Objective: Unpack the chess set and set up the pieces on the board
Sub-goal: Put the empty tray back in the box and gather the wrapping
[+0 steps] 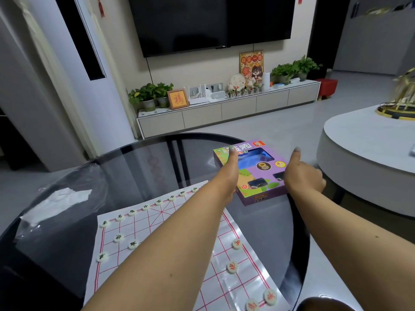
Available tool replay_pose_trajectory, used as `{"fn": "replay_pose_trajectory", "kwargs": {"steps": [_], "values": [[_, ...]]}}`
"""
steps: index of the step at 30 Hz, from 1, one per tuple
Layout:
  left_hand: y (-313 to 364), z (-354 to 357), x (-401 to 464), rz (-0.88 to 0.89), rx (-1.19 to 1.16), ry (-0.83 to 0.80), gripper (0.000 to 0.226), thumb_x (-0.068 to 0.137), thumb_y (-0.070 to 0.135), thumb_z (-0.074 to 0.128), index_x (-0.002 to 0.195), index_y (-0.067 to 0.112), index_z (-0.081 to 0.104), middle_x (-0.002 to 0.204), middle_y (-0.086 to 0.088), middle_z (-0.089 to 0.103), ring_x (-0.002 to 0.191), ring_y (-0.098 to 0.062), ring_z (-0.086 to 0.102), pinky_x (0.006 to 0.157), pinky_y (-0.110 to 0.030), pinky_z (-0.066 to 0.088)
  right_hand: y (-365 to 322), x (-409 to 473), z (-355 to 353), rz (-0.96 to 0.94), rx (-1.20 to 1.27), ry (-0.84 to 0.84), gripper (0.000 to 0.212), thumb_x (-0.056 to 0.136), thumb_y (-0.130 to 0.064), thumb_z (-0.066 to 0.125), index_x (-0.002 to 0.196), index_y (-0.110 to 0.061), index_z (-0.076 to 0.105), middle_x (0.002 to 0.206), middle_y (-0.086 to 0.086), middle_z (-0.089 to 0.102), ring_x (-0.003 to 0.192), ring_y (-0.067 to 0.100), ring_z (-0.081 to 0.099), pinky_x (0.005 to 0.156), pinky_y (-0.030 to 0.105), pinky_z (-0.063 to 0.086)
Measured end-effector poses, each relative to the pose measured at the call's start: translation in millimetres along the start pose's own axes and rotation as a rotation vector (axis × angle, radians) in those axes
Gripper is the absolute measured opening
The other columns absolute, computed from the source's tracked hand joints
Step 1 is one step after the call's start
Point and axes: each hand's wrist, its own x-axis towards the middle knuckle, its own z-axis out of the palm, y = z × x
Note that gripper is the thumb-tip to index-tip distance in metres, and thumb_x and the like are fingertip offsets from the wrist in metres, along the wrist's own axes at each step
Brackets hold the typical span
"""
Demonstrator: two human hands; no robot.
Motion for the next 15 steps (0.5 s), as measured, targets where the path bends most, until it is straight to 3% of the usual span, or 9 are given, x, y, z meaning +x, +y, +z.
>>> {"fn": "replay_pose_trajectory", "kwargs": {"steps": [2, 3, 4, 5, 7, 9, 12, 15], "values": [[8, -8, -16, 0.067, 0.013, -0.004, 0.066, 0.086, 0.077, 0.018, 0.1, 0.026, 0.057, 0.083, 0.005, 0.074, 0.083, -0.004, 0.066, 0.099, -0.031, 0.043, -10, -3, 1, -0.077, -0.018, 0.061, 0.075, 0.099, -0.047, 0.003, 0.098, -0.004, 0.065, 0.107, 0.02, 0.063, 0.107, 0.036, 0.05, 0.089, 0.042, 0.035], [9, -14, -20, 0.09, 0.037, -0.001, 0.057, 0.092, 0.069, 0.016, 0.087, 0.027, 0.053, 0.071, 0.008, 0.069, 0.081, -0.004, 0.061, 0.104, -0.032, 0.04, -17, -4, 3, -0.12, -0.01, 0.083, 0.074, 0.099, -0.047, 0.005, 0.095, -0.005, 0.065, 0.105, 0.02, 0.063, 0.105, 0.037, 0.051, 0.088, 0.041, 0.036], [10, -22, -25, 0.111, 0.056, 0.011, 0.054, 0.095, 0.065, 0.016, 0.086, 0.027, 0.053, 0.081, 0.007, 0.067, 0.094, -0.007, 0.056, 0.111, -0.036, 0.034, -24, -7, 6, -0.169, -0.003, 0.11, 0.072, 0.099, -0.047, 0.006, 0.091, -0.006, 0.065, 0.102, 0.02, 0.064, 0.102, 0.038, 0.051, 0.085, 0.042, 0.038], [9, -32, -27, 0.128, 0.06, 0.023, 0.058, 0.096, 0.064, 0.017, 0.098, 0.024, 0.058, 0.104, 0.004, 0.065, 0.112, -0.011, 0.049, 0.115, -0.04, 0.028, -33, -12, 9, -0.218, 0.01, 0.136, 0.07, 0.1, -0.047, 0.008, 0.085, -0.008, 0.063, 0.099, 0.019, 0.065, 0.098, 0.038, 0.052, 0.083, 0.042, 0.039], [4, -57, -29, 0.125, 0.051, 0.081, 0.077, 0.092, 0.07, 0.018, 0.138, 0.015, 0.047, 0.145, -0.003, 0.045, 0.137, -0.022, 0.035, 0.117, -0.045, 0.024, -51, -26, 15, -0.295, 0.065, 0.161, 0.063, 0.1, -0.046, 0.011, 0.075, -0.011, 0.058, 0.094, 0.019, 0.065, 0.094, 0.038, 0.053, 0.08, 0.041, 0.039], [-2, -84, -30, 0.112, 0.039, 0.143, 0.086, 0.088, 0.075, 0.02, 0.148, 0.015, 0.034, 0.153, -0.005, 0.034, 0.141, -0.026, 0.03, 0.117, -0.047, 0.024, -70, -42, 21, -0.369, 0.11, 0.128, 0.06, 0.101, -0.042, 0.014, 0.078, -0.01, 0.06, 0.095, 0.021, 0.065, 0.095, 0.039, 0.054, 0.075, 0.04, 0.036], [-10, -128, -43, 0.145, 0.053, 0.205, 0.083, 0.089, 0.074, 0.019, 0.147, 0.016, 0.036, 0.155, -0.002, 0.032, 0.143, -0.025, 0.026, 0.117, -0.051, 0.02, -97, -69, 34, -0.495, 0.118, -0.003, 0.055, 0.103, -0.034, 0.015, 0.109, -0.006, 0.062, 0.104, 0.021, 0.065, 0.098, 0.038, 0.054, 0.071, 0.037, 0.03], [-22, -174, -57, 0.152, 0.158, 0.301, 0.08, 0.091, 0.072, 0.016, 0.143, 0.017, 0.043, 0.152, -0.003, 0.037, 0.142, -0.025, 0.03, 0.117, -0.05, 0.02, -116, -97, 42, -0.562, 0.22, -0.189, 0.067, 0.101, -0.047, 0.013, 0.107, -0.005, 0.065, 0.11, 0.02, 0.064, 0.103, 0.035, 0.055, 0.084, 0.039, 0.04]]}}
